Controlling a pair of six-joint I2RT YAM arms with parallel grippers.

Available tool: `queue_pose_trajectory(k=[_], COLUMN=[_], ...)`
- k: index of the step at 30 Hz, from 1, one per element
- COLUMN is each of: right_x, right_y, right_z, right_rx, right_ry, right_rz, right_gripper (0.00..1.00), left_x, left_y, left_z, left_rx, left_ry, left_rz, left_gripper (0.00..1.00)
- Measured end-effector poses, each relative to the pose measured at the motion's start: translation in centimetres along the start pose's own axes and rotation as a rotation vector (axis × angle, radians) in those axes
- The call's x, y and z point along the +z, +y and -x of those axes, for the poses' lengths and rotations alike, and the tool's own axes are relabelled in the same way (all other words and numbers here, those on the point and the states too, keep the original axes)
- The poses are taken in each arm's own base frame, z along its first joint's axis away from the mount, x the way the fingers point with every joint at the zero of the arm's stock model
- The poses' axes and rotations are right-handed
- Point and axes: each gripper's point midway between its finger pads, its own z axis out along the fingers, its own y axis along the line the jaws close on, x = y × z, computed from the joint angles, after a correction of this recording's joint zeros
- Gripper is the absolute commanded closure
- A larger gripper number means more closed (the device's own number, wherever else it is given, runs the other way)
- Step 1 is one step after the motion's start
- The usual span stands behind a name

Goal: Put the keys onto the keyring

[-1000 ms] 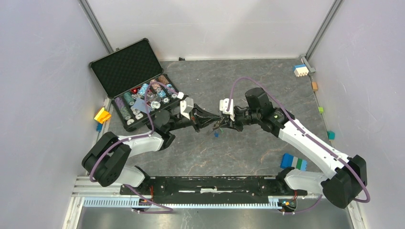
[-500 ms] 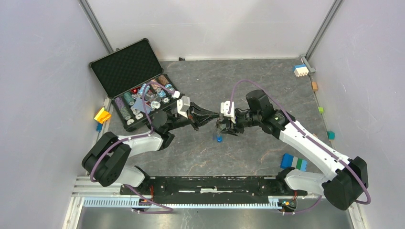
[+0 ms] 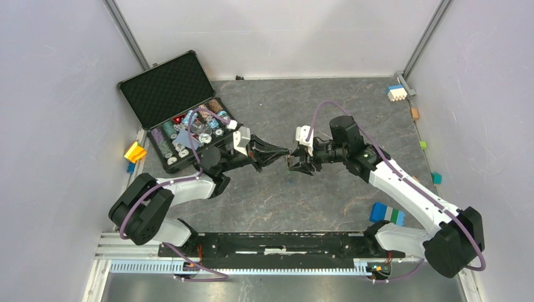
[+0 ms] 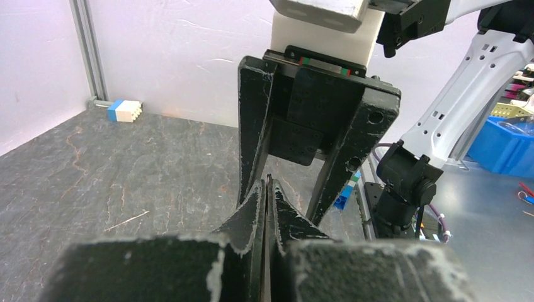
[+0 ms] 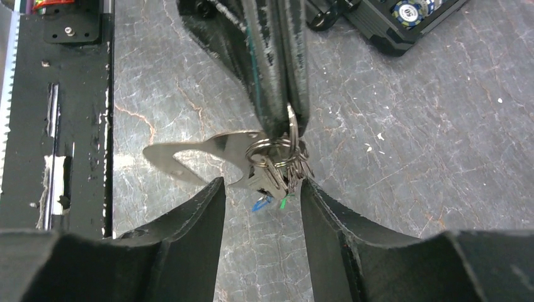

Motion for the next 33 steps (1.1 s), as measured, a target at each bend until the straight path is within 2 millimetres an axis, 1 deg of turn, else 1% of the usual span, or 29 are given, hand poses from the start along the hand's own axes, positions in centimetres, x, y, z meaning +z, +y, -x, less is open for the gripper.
queue_pose_trajectory(k=[5,8,11,14,20,26,33], right_x=[0.0,0.0,0.2,0.4,0.2,-0.5,-1.4], right_y=[-0.6,-0.4,-0.1,0.2,0.0,-0.7,-0.6], right_z=[0.5,0.6,0.9,1.0,0.9,0.5,-0.4], right_rx=[0.011,0.019,0.027,0.037,0.044,0.05,0.032], right_ry=[-0.024,-0.033,-0.052,-0.063,-0.072,-0.063,-0.024], right_rz=[-0.021,-0.013,0.011,0.032,0.034,0.01,-0.008], right_gripper=[0.5,0.55,0.69,0.79,0.99,1.0,1.0], left_x=[0.0,0.0,0.0,0.0,-0.1,-0.2,-0.3], left_y=[0.0,0.0,0.1,0.1,0.1,0.2,0.6], left_z=[-0.1,-0.1,-0.3,-0.3,-0.5,-0.9,-1.6], left_rx=[-0.002,-0.002,-0.004,-0.006,-0.009,-0.016,0.005], left_ry=[0.003,0.003,0.005,0.006,0.01,0.018,0.042], left_rz=[0.001,0.001,0.002,0.002,0.004,0.007,0.017], left_gripper=[0.98,0.98,0.98,0.98,0.98,0.98,0.98])
